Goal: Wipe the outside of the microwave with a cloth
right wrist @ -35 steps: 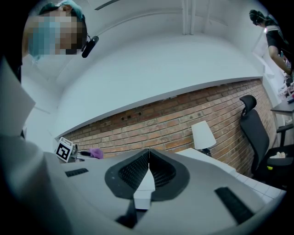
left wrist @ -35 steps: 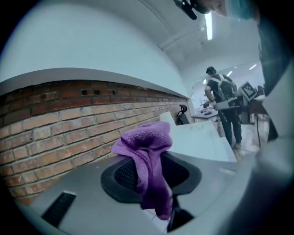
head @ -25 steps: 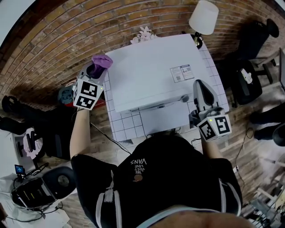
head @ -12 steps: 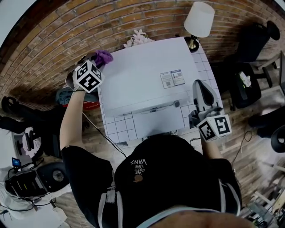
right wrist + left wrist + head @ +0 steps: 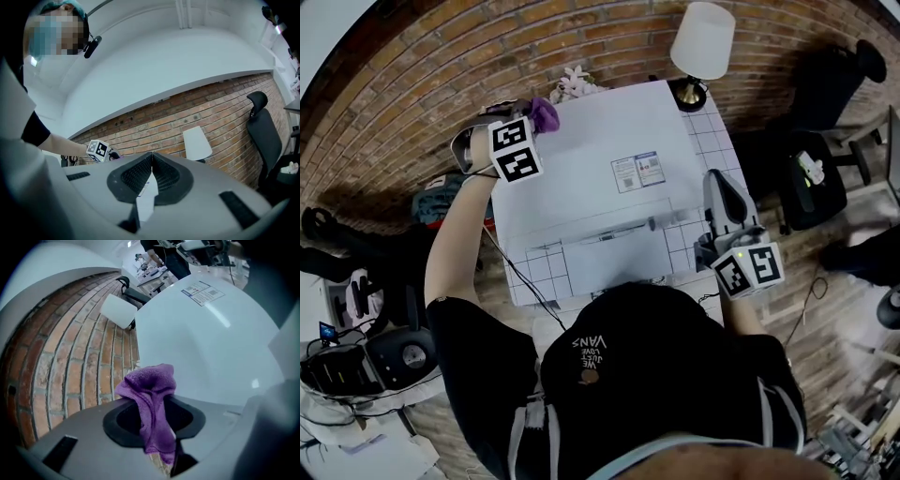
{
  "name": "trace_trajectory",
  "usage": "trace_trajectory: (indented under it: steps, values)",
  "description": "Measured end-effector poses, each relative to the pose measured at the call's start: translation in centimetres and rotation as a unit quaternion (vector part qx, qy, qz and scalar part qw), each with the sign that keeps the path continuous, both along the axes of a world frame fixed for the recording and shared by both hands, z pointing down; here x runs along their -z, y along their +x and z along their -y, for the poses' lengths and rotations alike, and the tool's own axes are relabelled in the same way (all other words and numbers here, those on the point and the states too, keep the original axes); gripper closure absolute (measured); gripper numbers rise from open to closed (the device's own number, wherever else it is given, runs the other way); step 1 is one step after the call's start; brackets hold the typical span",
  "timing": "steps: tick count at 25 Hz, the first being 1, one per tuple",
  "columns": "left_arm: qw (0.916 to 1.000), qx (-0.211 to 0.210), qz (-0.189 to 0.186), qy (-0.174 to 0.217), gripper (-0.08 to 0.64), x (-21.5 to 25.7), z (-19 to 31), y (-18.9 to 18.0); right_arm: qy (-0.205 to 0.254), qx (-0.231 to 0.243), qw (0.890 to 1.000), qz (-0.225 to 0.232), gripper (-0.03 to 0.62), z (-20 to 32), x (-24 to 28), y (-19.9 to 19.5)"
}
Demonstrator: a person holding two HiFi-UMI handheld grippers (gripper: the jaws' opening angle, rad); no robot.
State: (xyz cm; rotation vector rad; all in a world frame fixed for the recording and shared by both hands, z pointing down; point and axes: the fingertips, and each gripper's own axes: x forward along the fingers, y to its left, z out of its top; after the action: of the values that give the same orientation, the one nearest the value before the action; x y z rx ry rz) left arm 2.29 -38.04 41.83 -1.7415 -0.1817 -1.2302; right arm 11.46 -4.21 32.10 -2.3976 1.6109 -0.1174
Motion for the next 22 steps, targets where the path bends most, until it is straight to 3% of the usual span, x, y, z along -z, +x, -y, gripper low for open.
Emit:
trace_trajectory:
  steps: [14, 22]
  values:
    - [0.9965, -0.083, 0.01, 0.0, 0.43, 0.1, -11.1, 14.2, 0.009, -0.002, 1.0, 0.009, 0.592, -4.7, -0.5, 5.5]
    - [0.9925, -0.121, 0.016, 0.009, 0.43, 0.1, -15.5, 20.3, 0.01, -0.018, 1.0, 0.012, 0.592, -6.7, -0.8, 7.3]
